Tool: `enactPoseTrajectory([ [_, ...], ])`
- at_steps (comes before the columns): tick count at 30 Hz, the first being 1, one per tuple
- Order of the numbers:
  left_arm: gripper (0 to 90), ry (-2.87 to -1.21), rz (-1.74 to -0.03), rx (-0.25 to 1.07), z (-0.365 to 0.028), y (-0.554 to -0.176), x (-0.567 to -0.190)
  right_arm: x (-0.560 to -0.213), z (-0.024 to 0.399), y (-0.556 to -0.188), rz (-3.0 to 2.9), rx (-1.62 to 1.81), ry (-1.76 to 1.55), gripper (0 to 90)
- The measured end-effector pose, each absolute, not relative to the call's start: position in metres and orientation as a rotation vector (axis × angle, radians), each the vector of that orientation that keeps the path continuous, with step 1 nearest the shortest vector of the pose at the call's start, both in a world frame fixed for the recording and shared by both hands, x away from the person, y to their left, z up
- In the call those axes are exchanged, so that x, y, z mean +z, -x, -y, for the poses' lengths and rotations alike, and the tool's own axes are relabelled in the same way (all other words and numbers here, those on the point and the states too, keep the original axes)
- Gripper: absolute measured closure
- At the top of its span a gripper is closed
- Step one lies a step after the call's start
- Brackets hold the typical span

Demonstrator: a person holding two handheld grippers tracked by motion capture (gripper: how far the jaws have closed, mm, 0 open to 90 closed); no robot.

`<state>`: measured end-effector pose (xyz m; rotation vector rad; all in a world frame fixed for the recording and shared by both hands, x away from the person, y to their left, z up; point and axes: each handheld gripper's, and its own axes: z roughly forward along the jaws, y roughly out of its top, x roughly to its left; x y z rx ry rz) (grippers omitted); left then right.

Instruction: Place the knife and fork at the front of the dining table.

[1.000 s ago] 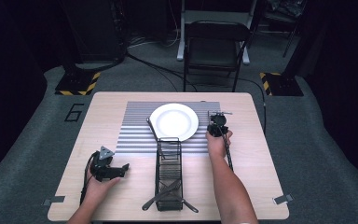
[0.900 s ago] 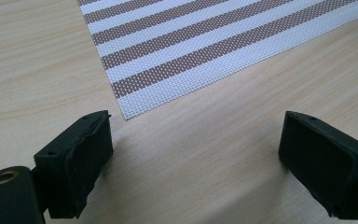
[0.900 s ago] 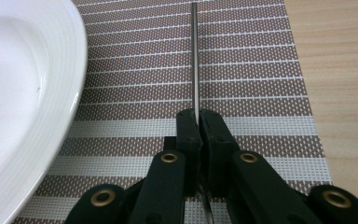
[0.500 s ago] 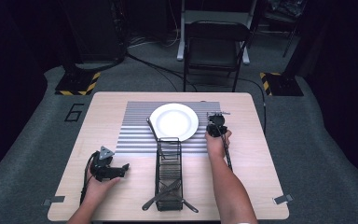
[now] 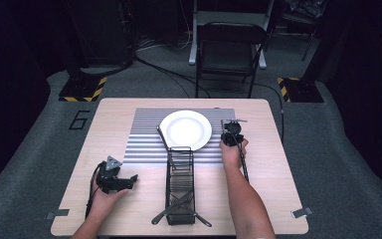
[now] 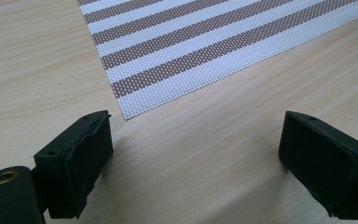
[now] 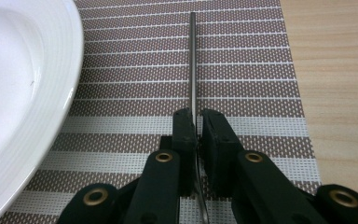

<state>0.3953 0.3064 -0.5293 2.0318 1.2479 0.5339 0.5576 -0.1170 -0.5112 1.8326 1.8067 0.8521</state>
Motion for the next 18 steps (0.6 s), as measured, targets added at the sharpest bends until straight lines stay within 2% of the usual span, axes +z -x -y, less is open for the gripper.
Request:
enactPoseTrajectory([
  [18,9.5,-2.033,-1.247,0.533,-0.306,-0.395,-0.529,-0.51,0.127,-0.558,-1.806,0.83,-1.836,80.4],
])
